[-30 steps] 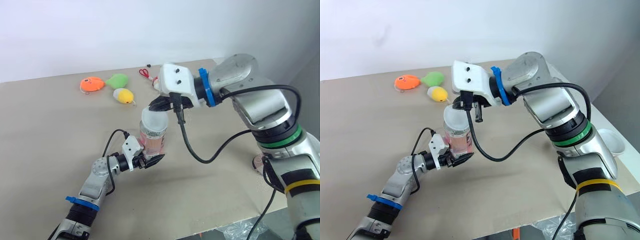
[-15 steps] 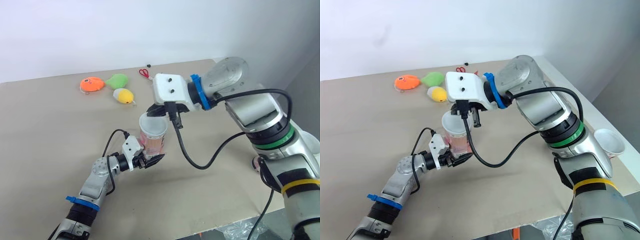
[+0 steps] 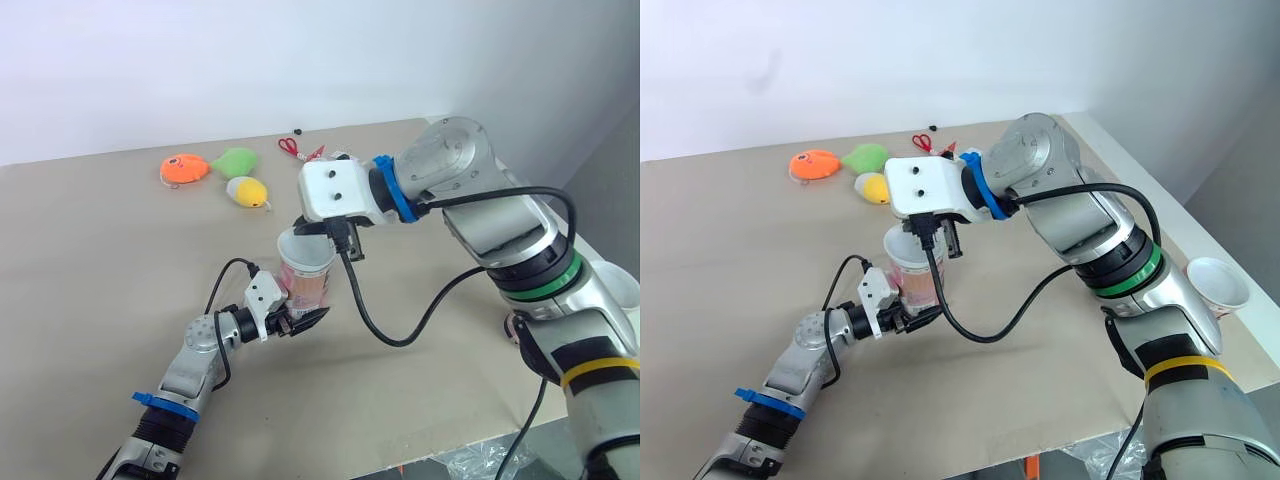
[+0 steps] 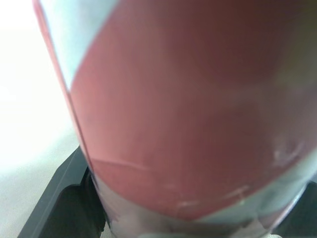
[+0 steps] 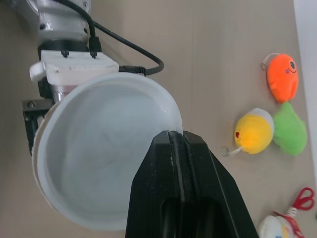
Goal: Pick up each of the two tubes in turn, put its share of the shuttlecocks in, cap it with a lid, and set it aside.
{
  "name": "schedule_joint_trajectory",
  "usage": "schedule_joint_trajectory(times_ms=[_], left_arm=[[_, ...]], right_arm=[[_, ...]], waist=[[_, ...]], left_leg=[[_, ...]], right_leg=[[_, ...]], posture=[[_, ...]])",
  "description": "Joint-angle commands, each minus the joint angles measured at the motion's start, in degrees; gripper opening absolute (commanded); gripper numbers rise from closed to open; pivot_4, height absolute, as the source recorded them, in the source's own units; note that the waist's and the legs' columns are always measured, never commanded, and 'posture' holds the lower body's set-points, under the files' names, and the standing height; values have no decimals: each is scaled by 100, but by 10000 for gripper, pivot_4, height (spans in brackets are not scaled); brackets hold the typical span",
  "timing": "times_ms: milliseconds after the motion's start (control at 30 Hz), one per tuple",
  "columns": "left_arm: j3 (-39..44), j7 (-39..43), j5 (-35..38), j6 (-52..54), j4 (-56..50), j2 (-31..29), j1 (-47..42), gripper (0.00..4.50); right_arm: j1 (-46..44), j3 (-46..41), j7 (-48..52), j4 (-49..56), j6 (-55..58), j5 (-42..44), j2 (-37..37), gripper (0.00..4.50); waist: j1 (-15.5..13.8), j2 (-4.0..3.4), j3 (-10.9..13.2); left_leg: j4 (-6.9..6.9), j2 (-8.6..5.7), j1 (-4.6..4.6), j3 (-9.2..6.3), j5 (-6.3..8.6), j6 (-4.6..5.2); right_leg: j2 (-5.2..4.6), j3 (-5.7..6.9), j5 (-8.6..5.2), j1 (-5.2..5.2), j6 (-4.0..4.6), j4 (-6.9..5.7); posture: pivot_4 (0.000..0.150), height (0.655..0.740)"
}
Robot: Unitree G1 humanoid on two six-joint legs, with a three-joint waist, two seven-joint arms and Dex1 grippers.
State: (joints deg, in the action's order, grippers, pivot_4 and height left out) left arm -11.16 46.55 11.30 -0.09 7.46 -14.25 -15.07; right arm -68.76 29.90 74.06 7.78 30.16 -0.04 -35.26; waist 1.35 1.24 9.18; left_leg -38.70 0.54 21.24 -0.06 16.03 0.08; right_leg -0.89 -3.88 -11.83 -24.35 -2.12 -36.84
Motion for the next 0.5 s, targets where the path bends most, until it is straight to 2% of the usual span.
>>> schedule_joint_trajectory(times_ms=[33,500], left_arm=[[-13,-87,-104,106,272,-29,97,33438],[-27,-83,-106,86,313,-13,65,33438]], right_arm=[[-206,-6,90,143,-155,-241,-98,398],[-19,150,370,393,-440,-543,-174,398]], waist=[[0,0,0],[-1,0,0]], left_leg=[[0,0,0,0,0,0],[0,-1,0,-3,0,0]], right_leg=[[0,0,0,0,0,0],[-2,4,-2,1,2,1]], posture=[[1500,7400],[1500,7400]])
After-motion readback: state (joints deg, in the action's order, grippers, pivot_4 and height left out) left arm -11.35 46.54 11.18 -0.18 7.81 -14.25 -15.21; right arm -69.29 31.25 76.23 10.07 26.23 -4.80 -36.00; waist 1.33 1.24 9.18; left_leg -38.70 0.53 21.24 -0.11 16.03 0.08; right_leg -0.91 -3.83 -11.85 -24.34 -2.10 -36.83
